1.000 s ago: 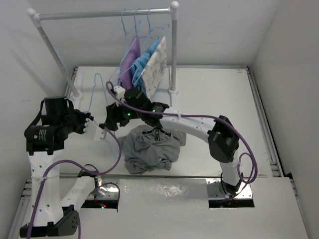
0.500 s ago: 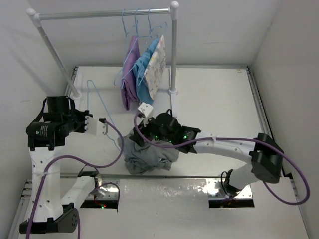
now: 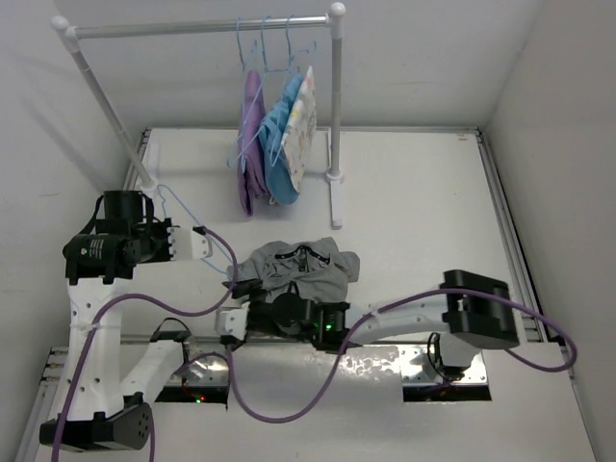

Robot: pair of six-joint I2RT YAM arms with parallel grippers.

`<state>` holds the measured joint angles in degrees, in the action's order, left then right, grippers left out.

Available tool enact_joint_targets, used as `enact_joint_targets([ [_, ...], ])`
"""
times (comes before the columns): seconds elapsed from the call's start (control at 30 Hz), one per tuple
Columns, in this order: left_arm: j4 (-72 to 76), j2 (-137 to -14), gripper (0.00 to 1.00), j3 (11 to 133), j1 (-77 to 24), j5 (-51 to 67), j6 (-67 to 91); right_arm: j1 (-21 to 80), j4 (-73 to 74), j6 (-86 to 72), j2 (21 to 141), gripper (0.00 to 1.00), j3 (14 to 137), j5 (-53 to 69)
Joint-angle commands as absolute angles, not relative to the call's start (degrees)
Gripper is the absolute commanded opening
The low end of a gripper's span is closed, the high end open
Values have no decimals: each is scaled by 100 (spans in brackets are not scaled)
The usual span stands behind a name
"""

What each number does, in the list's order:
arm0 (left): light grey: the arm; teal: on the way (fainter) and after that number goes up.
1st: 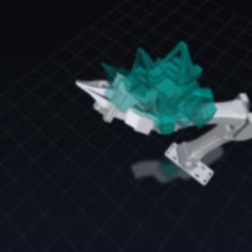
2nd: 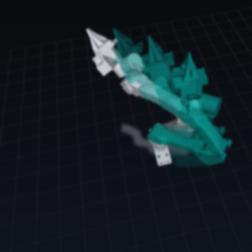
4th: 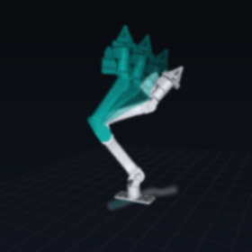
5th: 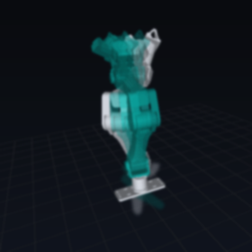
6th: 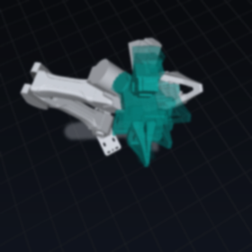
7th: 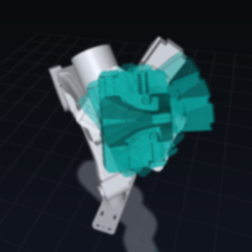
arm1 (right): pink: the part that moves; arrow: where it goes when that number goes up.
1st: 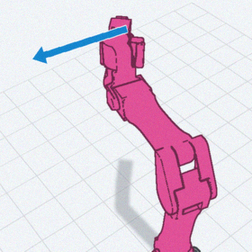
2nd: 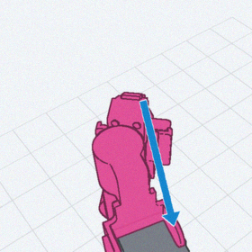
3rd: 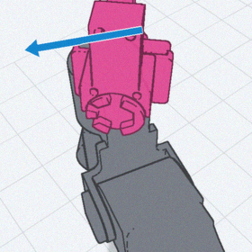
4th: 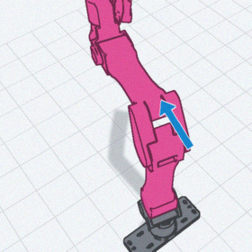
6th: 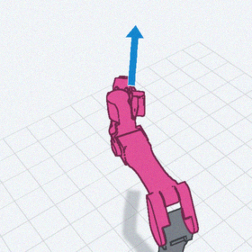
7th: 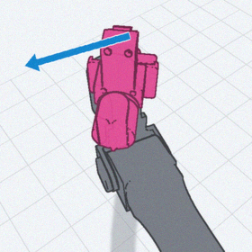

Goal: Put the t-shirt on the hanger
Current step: Pick up the hanger from the clothesline.

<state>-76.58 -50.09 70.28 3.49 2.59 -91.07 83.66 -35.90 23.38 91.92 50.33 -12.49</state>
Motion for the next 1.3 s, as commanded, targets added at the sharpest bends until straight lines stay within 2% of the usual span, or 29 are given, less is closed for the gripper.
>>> enact_joint_targets([
  [0.0, -7559, -4913, 0, 7067, 378, 448, -8895, 8341, -4069, 3173, 9781, 70, 5668, -2125],
  [0.13, -7559, -4825, 0, 6926, 378, 492, -8938, 8279, -4019, 2998, 10361, 70, 6334, -2723],
  [0.37, -7559, -4860, 0, 6926, 369, 615, -8930, 8025, -3481, 2585, 10678, 62, 7022, -3050],
  [0.8, -7559, -4887, 0, 6935, 378, 694, -8974, 7594, -3384, 3252, 11285, 54, 7724, -3331],
  [0.97, -7559, -4895, 0, 6882, 378, 764, -9096, 7594, -3016, 3577, 11295, 46, 7971, -3375],
  [1.1, -7559, -5001, 0, 6926, 378, 808, -9027, 7725, -2637, 3656, 10742, 47, 7238, -2710],
  [1.27, -7559, -5062, 0, 6882, 369, 923, -8939, 7673, -2146, 2945, 9354, 50, 5934, -758],
])
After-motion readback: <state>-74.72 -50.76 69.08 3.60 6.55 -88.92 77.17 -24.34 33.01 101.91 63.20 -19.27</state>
